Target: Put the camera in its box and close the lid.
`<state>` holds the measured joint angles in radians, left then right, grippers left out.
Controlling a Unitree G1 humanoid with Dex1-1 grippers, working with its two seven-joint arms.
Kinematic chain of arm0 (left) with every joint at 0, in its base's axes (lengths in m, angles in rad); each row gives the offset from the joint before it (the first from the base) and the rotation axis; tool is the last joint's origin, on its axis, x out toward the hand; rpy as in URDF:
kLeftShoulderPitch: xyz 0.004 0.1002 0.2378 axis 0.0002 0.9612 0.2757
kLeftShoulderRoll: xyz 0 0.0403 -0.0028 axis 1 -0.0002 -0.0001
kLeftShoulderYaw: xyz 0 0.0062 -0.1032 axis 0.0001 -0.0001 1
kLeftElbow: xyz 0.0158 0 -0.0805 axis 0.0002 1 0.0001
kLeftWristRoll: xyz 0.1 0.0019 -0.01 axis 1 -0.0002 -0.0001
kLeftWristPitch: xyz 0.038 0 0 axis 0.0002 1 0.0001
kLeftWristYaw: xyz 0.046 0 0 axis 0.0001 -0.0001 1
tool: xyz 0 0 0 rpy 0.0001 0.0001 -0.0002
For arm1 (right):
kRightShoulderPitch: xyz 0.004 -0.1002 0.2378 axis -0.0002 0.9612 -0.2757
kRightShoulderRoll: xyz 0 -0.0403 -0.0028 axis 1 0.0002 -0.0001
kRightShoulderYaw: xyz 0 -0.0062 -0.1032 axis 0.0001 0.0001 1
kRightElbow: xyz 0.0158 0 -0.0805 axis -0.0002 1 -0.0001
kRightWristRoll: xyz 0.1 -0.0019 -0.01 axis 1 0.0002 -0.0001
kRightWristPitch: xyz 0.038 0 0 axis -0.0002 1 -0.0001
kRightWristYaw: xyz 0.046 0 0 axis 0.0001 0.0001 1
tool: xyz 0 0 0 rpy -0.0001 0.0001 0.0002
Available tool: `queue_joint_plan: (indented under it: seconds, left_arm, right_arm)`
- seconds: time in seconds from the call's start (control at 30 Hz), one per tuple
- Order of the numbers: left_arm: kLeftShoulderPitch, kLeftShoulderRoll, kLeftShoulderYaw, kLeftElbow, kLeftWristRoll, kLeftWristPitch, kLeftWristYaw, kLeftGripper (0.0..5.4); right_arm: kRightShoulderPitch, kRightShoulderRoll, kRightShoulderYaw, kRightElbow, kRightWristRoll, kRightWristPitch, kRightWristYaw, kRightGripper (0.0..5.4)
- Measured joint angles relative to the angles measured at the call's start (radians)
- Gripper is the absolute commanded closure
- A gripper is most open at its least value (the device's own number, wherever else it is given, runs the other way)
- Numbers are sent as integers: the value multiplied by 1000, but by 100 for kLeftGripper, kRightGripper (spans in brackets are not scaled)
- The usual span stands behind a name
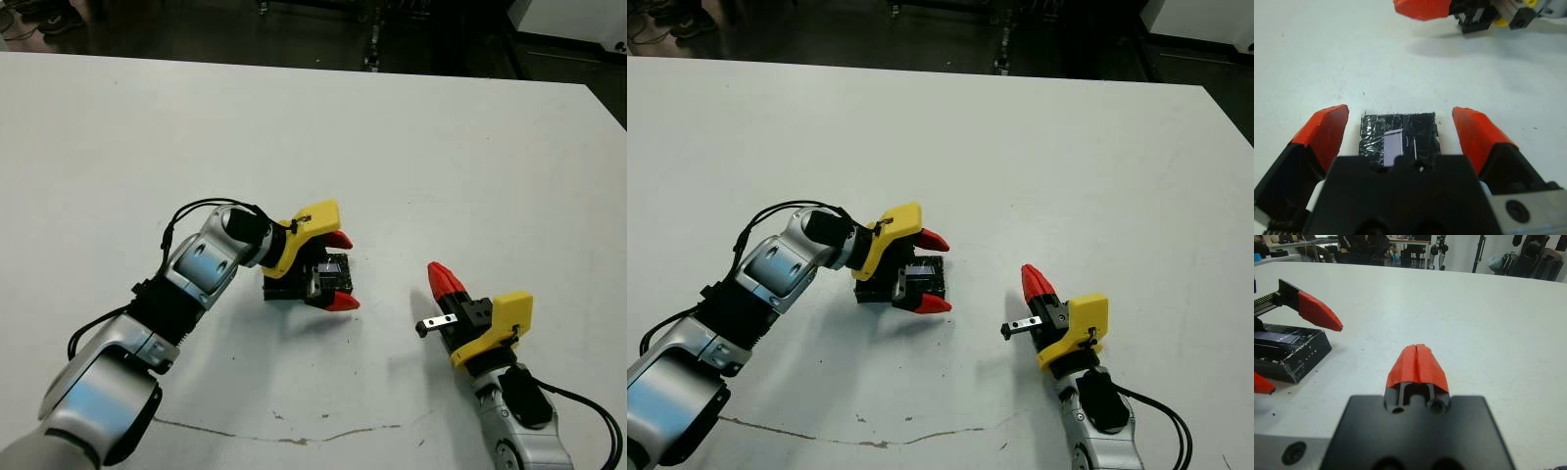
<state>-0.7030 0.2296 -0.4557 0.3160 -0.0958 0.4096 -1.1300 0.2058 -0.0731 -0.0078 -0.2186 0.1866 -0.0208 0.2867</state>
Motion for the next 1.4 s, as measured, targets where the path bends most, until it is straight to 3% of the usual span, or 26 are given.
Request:
queue_joint_plan:
  seconds: [0.23, 0.53, 0.87, 1.0, 1.2, 1.4]
  left_arm:
    - [56, 28, 62, -93, -62, 66, 7, 1]
    - [128, 143, 231, -286, -148, 139, 71, 1]
    - [265, 188, 480, -489, -356, 238, 199, 1]
    - [348, 180, 577, -538, -395, 208, 298, 1]
    - [510, 14, 704, -581, -434, 72, 536, 40]
    - [636, -108, 704, -593, -364, -155, 671, 130]
  right_arm:
    - [-1, 0, 2, -1, 0, 0, 0, 540]
    - [-3, 0, 0, -2, -1, 0, -9, 540]
    - [-6, 0, -2, -2, -1, 0, -8, 540]
    - [-8, 0, -2, -2, 3, 0, -7, 540]
    - [-11, 2, -2, -2, 9, 0, -9, 540]
    - [-15, 4, -7, -2, 3, 0, -27, 540]
